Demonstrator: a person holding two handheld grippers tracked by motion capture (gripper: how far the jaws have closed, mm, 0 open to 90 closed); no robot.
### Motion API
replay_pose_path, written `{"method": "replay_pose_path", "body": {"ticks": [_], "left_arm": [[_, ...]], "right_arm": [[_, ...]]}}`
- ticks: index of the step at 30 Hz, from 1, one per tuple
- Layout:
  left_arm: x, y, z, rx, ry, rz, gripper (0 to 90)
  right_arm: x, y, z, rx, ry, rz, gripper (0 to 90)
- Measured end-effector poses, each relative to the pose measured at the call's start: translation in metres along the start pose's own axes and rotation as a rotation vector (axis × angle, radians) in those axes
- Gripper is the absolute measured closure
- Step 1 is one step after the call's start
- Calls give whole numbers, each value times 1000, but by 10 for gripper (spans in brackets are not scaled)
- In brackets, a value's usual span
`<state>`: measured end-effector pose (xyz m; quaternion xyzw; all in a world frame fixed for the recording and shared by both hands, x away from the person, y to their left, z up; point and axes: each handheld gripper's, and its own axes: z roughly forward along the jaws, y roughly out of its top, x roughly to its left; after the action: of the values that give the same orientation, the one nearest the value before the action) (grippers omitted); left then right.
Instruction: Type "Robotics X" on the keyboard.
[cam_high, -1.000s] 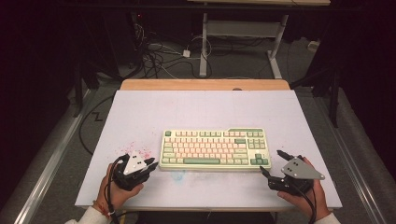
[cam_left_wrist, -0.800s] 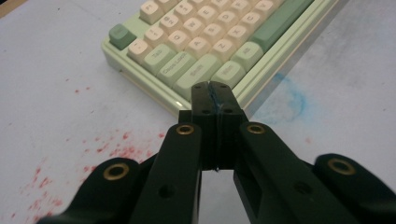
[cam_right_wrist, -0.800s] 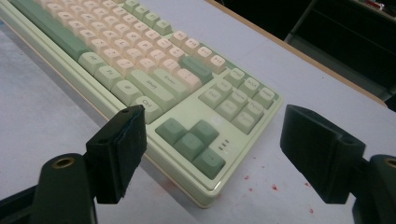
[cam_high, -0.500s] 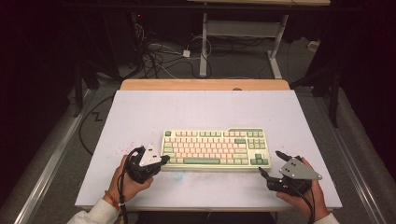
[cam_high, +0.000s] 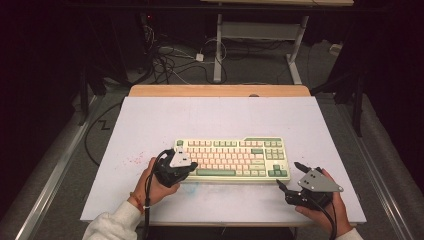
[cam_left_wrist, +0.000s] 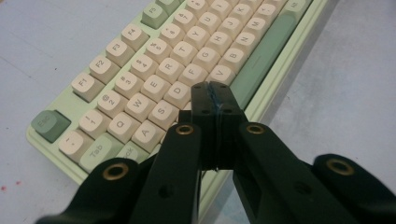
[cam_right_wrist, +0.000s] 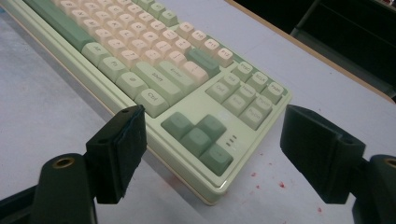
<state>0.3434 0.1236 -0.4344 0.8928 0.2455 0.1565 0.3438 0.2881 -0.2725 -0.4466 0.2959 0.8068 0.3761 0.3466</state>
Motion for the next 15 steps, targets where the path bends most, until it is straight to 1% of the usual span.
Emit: {"method": "replay_pose_path", "body": {"ticks": [4,6,8,9,14,15], "left_arm": [[0,8,9,16,-9,8,874],[-2,12,13,31,-12,22,873],[-3,16,18,42,-6,30,873],[-3,17,21,56,-11,37,873],[-4,21,29,83,5,48,868],[-4,22,31,90,3,50,869]], "right_arm": [[0,0,0,1,5,-1,231],[0,0,0,0,6,-4,230],[-1,-1,0,3,6,-2,230],[0,-1,0,4,7,0,231],[0,-1,0,4,5,-2,231],[0,-2,0,3,4,-3,231]]}}
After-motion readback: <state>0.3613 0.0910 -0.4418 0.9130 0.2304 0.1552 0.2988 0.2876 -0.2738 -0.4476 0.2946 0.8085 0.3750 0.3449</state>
